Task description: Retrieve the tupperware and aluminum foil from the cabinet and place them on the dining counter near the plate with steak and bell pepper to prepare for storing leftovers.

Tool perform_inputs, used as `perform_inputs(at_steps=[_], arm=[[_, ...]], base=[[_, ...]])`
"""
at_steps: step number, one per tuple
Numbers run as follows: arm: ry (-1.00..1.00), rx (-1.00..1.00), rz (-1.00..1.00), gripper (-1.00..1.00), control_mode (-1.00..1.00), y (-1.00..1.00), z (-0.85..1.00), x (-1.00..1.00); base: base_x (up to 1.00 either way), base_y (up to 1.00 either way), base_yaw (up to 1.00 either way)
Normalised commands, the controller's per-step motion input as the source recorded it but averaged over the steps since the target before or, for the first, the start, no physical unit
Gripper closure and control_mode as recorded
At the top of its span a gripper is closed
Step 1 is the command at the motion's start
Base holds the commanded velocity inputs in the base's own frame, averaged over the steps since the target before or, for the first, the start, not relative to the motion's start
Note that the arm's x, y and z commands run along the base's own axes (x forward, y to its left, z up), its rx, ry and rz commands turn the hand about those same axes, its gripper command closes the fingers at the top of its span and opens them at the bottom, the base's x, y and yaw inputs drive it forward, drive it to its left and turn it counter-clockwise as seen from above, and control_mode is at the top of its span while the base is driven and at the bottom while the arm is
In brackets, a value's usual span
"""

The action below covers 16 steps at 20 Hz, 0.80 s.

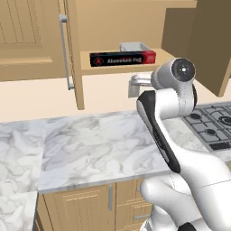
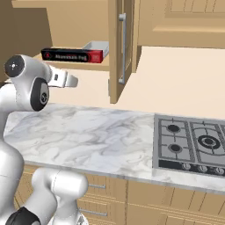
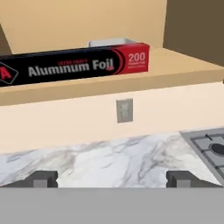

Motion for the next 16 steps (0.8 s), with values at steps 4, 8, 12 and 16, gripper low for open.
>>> perform_inputs(at_steps=[4, 8, 12, 16], arm=[[-0.32, 0.15, -0.16, -1.00, -1.00, 0.24, 0.85, 0.00], [-0.14, 0.20, -0.15, -1.00, -1.00, 0.11, 0.53, 0.02], [0.00, 0.23, -0.09, -1.00, -1.00, 0.00, 0.14, 0.16], [0.08, 0.25, -0.06, -1.00, -1.00, 0.00, 0.20, 0.16]], base=[[0.00, 0.00, 0.00], [0.00, 0.00, 0.00], [0.00, 0.00, 0.00], [0.00, 0.00, 0.00]])
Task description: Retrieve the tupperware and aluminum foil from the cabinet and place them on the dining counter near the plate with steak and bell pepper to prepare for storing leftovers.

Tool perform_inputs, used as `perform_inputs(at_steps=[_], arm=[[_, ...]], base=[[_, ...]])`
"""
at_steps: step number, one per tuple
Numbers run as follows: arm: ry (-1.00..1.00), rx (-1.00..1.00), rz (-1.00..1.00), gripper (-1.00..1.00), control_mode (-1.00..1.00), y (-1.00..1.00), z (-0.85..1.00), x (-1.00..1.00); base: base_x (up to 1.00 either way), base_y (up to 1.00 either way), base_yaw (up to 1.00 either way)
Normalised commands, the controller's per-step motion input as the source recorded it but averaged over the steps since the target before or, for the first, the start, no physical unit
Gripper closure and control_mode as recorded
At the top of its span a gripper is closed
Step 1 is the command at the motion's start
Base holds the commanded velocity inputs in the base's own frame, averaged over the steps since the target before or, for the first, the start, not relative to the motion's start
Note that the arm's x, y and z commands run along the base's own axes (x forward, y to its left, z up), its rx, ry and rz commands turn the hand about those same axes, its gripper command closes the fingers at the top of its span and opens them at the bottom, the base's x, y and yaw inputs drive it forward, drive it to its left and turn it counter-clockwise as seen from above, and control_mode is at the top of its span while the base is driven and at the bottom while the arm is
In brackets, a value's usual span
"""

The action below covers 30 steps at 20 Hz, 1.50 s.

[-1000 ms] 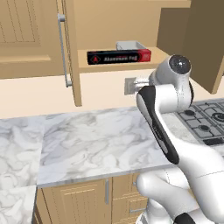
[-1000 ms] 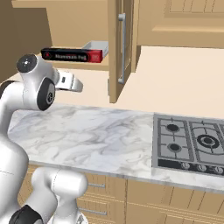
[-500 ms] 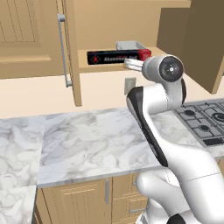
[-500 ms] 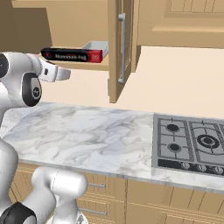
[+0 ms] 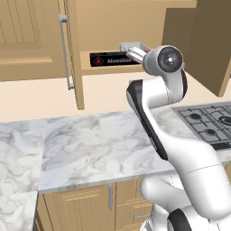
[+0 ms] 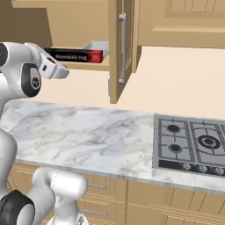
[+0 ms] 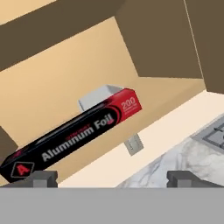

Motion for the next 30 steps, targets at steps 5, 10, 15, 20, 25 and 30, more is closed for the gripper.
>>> perform_inputs(at_steps=[5, 10, 15, 20, 25, 30], arm=[[0.12, 0.22, -0.02, -1.00, -1.00, 0.00, 0.08, 0.21], [0.13, 0.15, 0.00, -1.00, -1.00, 0.00, 0.00, 0.29], [0.11, 0.08, 0.00, -1.00, -1.00, 0.05, -0.15, 0.28], [0.06, 0.09, 0.00, -1.00, -1.00, 0.05, -0.25, 0.34], [0.05, 0.11, 0.00, -1.00, -1.00, 0.11, -0.26, 0.36], [0.00, 0.11, 0.00, -1.00, -1.00, 0.18, -0.06, 0.27]], base=[[0.00, 0.00, 0.00], [0.00, 0.00, 0.00], [0.00, 0.00, 0.00], [0.00, 0.00, 0.00], [0.00, 0.00, 0.00], [0.00, 0.00, 0.00]])
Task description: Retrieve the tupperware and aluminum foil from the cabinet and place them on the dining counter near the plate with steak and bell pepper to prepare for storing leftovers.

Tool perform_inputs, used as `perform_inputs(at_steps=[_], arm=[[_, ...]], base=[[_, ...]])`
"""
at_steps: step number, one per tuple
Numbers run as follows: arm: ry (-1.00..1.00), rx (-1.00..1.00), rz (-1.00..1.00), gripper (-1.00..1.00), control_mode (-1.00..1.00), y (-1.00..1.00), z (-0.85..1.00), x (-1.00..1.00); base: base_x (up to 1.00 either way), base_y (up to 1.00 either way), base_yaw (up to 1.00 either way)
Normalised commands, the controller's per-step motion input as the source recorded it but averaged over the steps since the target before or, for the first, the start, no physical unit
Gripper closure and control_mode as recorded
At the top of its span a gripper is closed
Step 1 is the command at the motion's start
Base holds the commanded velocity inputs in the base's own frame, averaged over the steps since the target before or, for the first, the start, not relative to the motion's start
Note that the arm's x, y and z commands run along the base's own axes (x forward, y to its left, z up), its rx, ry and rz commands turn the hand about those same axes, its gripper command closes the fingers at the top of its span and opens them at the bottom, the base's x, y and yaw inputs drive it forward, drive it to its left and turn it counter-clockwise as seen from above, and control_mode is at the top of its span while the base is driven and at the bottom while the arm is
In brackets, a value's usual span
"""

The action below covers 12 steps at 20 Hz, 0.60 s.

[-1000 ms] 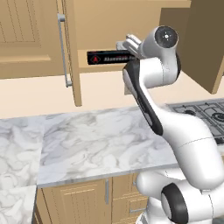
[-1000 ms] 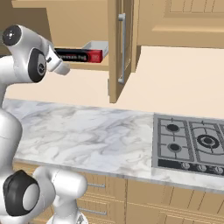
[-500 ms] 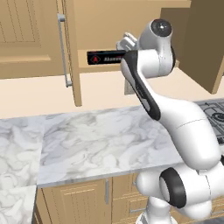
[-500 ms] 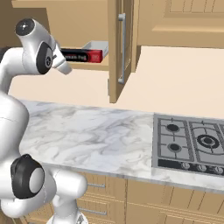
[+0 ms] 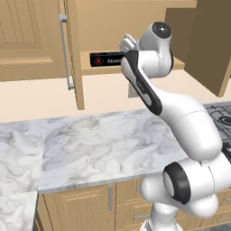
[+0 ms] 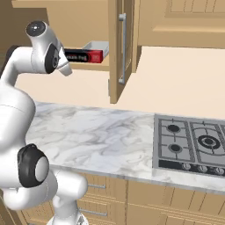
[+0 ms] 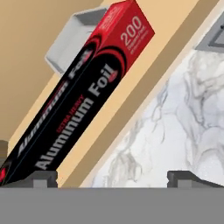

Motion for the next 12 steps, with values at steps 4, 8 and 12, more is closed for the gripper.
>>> perform_inputs(at_steps=[4, 8, 12], arm=[[0.00, 0.11, 0.00, -1.00, -1.00, 0.30, 0.00, 0.22], [0.01, 0.13, 0.00, -1.00, -1.00, 0.32, 0.00, 0.18], [0.05, 0.18, 0.00, -1.00, -1.00, 0.24, 0.00, 0.08]], base=[[0.00, 0.00, 0.00], [0.00, 0.00, 0.00], [0.00, 0.00, 0.00]])
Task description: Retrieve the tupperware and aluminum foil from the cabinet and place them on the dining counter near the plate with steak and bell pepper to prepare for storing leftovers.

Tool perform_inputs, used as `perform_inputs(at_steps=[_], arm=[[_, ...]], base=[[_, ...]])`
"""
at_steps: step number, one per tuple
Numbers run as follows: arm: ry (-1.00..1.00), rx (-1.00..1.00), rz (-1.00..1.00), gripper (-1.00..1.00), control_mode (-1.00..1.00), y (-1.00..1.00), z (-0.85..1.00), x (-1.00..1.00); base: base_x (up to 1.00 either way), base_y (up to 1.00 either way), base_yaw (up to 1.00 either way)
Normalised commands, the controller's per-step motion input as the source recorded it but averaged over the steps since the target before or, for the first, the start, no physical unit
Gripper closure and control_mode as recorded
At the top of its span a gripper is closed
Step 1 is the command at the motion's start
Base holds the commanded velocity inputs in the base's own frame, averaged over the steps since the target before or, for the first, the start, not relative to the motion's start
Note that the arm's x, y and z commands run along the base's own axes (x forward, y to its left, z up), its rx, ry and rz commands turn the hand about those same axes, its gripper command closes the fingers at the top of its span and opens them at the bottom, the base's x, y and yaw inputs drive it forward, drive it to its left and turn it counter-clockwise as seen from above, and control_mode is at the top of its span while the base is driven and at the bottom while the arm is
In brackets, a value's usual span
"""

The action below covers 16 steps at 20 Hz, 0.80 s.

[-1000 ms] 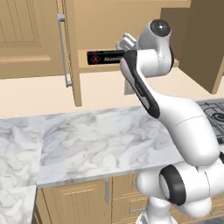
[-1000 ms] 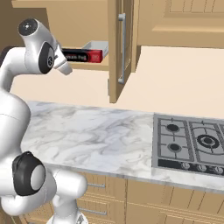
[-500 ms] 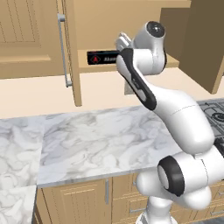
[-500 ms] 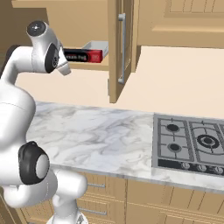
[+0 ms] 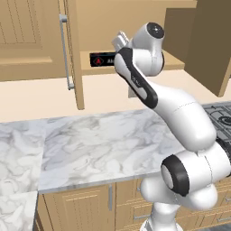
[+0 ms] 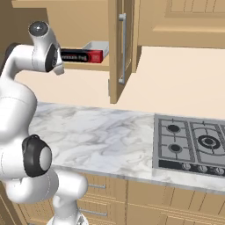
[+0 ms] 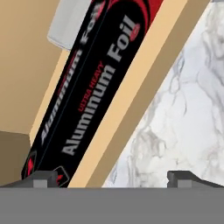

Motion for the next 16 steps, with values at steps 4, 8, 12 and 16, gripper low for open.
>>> perform_inputs(at_steps=[4, 8, 12, 16], arm=[[0.09, 0.22, 0.00, -1.00, -1.00, 0.18, 0.00, 0.06], [0.12, 0.20, 0.00, -1.00, -1.00, 0.23, 0.00, 0.10], [0.13, 0.17, 0.00, -1.00, -1.00, 0.22, 0.00, 0.12], [0.13, 0.15, 0.00, -1.00, -1.00, 0.07, 0.00, 0.10]], base=[[0.00, 0.00, 0.00], [0.00, 0.00, 0.00], [0.00, 0.00, 0.00], [0.00, 0.00, 0.00]])
